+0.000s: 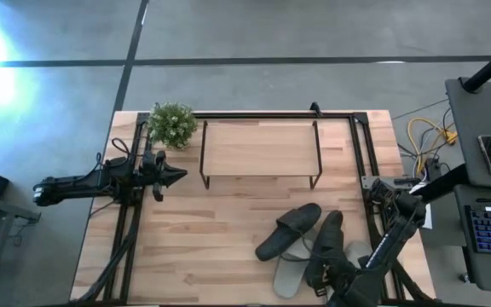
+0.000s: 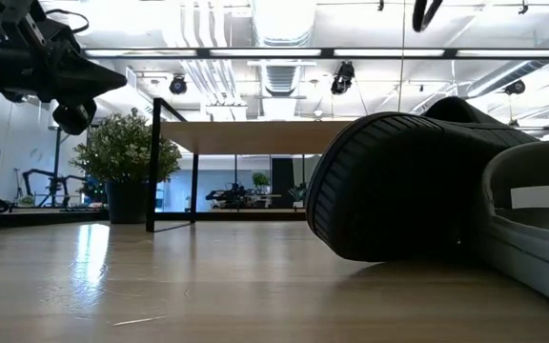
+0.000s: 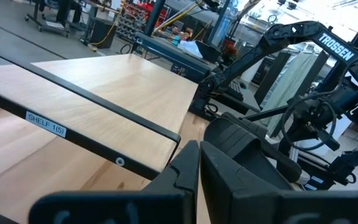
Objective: Pick and place slides into the shelf
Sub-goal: Put the right black slide on the shelf
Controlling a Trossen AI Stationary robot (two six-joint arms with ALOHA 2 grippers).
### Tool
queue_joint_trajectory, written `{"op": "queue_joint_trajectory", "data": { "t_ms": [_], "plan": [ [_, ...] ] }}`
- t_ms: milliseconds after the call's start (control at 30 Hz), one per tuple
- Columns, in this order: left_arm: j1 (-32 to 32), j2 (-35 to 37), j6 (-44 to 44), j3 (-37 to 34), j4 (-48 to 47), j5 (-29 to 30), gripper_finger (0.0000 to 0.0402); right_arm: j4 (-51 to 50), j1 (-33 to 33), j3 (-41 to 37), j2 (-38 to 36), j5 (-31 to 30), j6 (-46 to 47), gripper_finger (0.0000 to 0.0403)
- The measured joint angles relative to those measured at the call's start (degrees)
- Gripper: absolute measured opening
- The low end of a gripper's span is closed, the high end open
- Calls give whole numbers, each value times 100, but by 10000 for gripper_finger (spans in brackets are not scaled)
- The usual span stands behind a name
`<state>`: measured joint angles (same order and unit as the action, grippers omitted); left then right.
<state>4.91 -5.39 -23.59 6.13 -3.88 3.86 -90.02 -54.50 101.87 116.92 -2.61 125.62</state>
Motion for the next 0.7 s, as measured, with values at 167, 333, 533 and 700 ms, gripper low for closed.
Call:
{"op": "queue_joint_trajectory", "data": {
  "t_ms": [167,333,533,700],
  "plan": [
    [0,-8,2,0,-2,8,0,3,0,-261,-2,1,-16,137],
    [0,-14,2,0,-2,9,0,3,2,-841,-4,-29,-299,195],
    [0,-13,-2,0,-2,7,0,-4,51,-1543,-4,-65,-214,220],
    [0,-15,-4,0,0,8,0,30,170,-1987,-8,-231,-137,215]
  ]
}}
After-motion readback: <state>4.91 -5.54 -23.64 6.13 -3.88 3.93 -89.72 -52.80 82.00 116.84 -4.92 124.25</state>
